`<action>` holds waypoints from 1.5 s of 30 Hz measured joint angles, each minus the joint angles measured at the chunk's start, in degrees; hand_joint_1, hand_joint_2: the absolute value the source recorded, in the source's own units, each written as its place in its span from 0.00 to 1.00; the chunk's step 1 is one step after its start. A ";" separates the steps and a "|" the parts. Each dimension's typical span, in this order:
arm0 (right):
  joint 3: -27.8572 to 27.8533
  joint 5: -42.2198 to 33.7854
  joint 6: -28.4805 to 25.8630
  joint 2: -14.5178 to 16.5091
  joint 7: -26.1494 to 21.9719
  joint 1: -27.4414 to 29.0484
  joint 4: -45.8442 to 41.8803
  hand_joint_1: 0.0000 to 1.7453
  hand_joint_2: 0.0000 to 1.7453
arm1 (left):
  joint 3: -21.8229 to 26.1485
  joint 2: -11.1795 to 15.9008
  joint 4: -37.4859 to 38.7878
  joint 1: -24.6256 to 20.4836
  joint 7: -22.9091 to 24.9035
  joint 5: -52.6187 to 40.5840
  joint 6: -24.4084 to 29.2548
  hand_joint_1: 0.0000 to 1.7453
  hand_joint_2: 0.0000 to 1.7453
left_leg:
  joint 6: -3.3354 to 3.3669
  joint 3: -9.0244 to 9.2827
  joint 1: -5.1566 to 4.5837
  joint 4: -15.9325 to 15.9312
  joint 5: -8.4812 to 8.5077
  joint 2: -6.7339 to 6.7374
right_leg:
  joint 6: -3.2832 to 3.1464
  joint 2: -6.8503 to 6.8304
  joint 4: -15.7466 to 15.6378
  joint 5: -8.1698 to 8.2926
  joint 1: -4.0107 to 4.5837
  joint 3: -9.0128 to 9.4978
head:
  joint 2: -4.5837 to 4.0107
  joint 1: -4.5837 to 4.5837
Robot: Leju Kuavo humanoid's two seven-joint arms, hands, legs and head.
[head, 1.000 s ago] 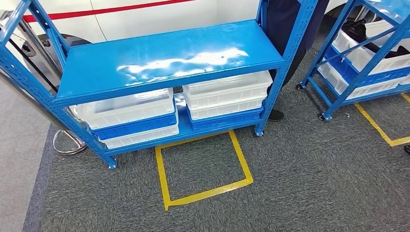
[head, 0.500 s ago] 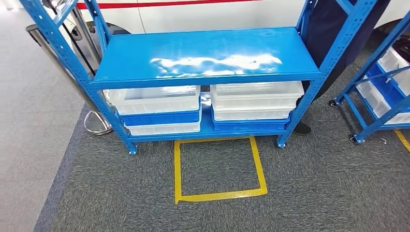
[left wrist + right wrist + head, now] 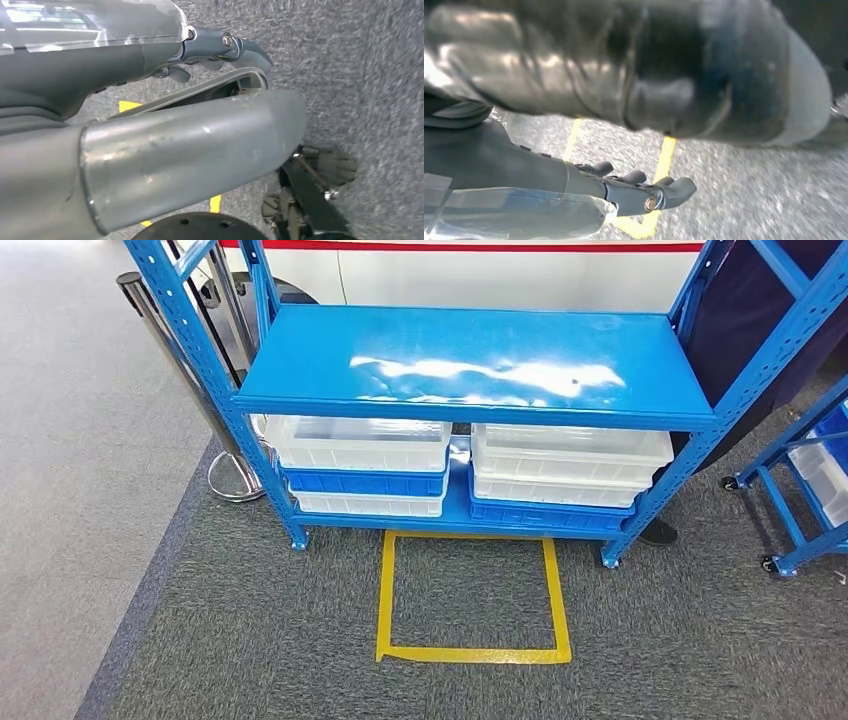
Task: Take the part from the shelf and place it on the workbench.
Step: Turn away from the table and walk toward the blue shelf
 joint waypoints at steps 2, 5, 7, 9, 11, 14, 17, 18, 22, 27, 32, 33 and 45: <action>-0.10 0.00 0.08 -0.02 -0.04 -0.08 -0.01 0.00 0.00 | 0.00 0.01 0.00 -0.01 0.04 -0.07 0.00 0.00 0.00 | -0.60 0.04 0.12 0.11 -0.17 -0.05 | -0.74 -0.23 -0.21 0.11 0.10 0.04 | 0.00 0.00; -0.20 0.04 0.46 -0.06 0.05 -0.06 -0.01 0.00 0.00 | -0.01 -0.08 0.00 -0.02 0.09 -0.19 0.01 0.00 0.00 | -1.48 -1.95 0.39 4.69 -2.94 0.90 | -1.77 -0.87 -0.75 0.20 -0.11 0.48 | 0.00 -0.02; -0.31 0.11 0.68 -0.06 0.15 0.01 -0.01 0.00 0.00 | -0.02 -0.13 0.00 -0.03 0.10 -0.32 0.02 0.00 0.00 | -1.94 -5.99 0.52 12.19 -6.15 1.53 | -2.11 -1.29 -0.79 -0.01 0.00 0.61 | 0.01 -0.03; -0.44 0.15 0.72 -0.05 0.20 0.03 -0.01 0.00 0.00 | -0.02 -0.13 0.00 0.08 0.12 -0.43 0.02 0.00 0.00 | -2.07 -8.58 0.57 16.19 -6.34 1.74 | -2.16 -1.55 -0.78 -0.36 0.08 0.94 | 0.01 -0.03; -0.51 0.15 0.70 -0.05 0.22 0.01 -0.01 0.00 0.00 | -0.02 -0.11 0.00 0.23 0.15 -0.45 0.02 0.00 0.00 | -1.70 -6.89 0.52 11.63 -2.35 1.85 | -2.01 -1.63 -0.78 -0.84 0.10 1.66 | 0.00 -0.03; -0.54 0.15 0.72 0.02 0.26 -0.01 0.01 0.00 0.00 | -0.02 -0.09 0.00 0.16 0.16 -0.49 0.02 0.00 0.00 | -0.52 -2.46 0.02 1.70 1.76 2.36 | -1.40 -1.75 -0.88 -1.56 0.21 2.37 | 0.00 -0.02; -0.55 0.15 0.72 0.10 0.28 -0.20 0.01 0.00 0.25 | -0.02 -0.08 0.00 0.14 0.16 -0.51 0.04 0.00 0.00 | 0.26 -1.66 -0.31 0.18 1.46 2.31 | -0.38 -1.92 -1.44 -1.81 0.26 2.78 | 0.00 -0.03; -0.55 0.15 0.72 0.12 0.28 -0.24 -0.01 0.00 0.50 | -0.02 -0.10 0.00 0.21 0.16 -0.51 0.04 0.00 0.00 | 0.55 -1.26 -0.18 -0.35 1.56 2.22 | -0.06 -1.87 -1.38 -2.02 0.26 3.02 | 0.00 -0.02; -0.69 -0.16 0.88 0.13 0.48 -0.13 -0.03 0.00 0.00 | -0.02 -0.17 0.00 0.18 0.25 -0.55 0.01 0.00 0.00 | 1.71 0.11 0.20 -1.69 1.52 2.28 | 0.37 -1.26 8.39 -6.74 0.38 -2.09 | 0.00 0.04; -1.90 -1.42 0.76 0.12 0.68 -0.05 -0.03 0.00 0.00 | -0.02 -0.25 0.00 0.24 0.39 -0.58 -0.01 0.00 0.00 | 1.52 2.21 -0.03 -1.49 -0.40 3.22 | 0.08 -1.95 7.31 -1.01 0.48 -4.48 | 0.00 0.05; -2.53 -1.68 0.71 0.21 0.66 -0.34 -0.03 0.00 0.00 | -0.02 -0.35 0.00 0.20 0.43 -0.58 -0.07 0.00 0.00 | 0.00 3.57 -0.60 -1.10 -2.40 5.33 | -1.44 -3.38 -0.25 1.39 1.29 -1.55 | 0.00 0.03; -2.62 -1.67 0.65 0.22 0.65 -0.33 -0.03 0.00 0.00 | -0.02 -0.34 0.00 0.10 0.44 -0.58 -0.07 0.00 0.00 | -0.28 3.84 -0.55 -1.09 -2.72 5.64 | -1.70 -2.84 -0.47 1.34 1.21 -1.37 | 0.00 0.03; -3.03 -0.48 -1.34 0.50 1.38 -0.12 0.00 0.00 0.00 | -0.02 -0.28 0.00 0.31 0.73 -0.69 -0.14 0.00 0.00 | 0.40 -2.14 -0.53 1.55 1.51 2.83 | -1.93 -0.38 -1.31 -1.45 0.92 2.60 | 0.00 -0.02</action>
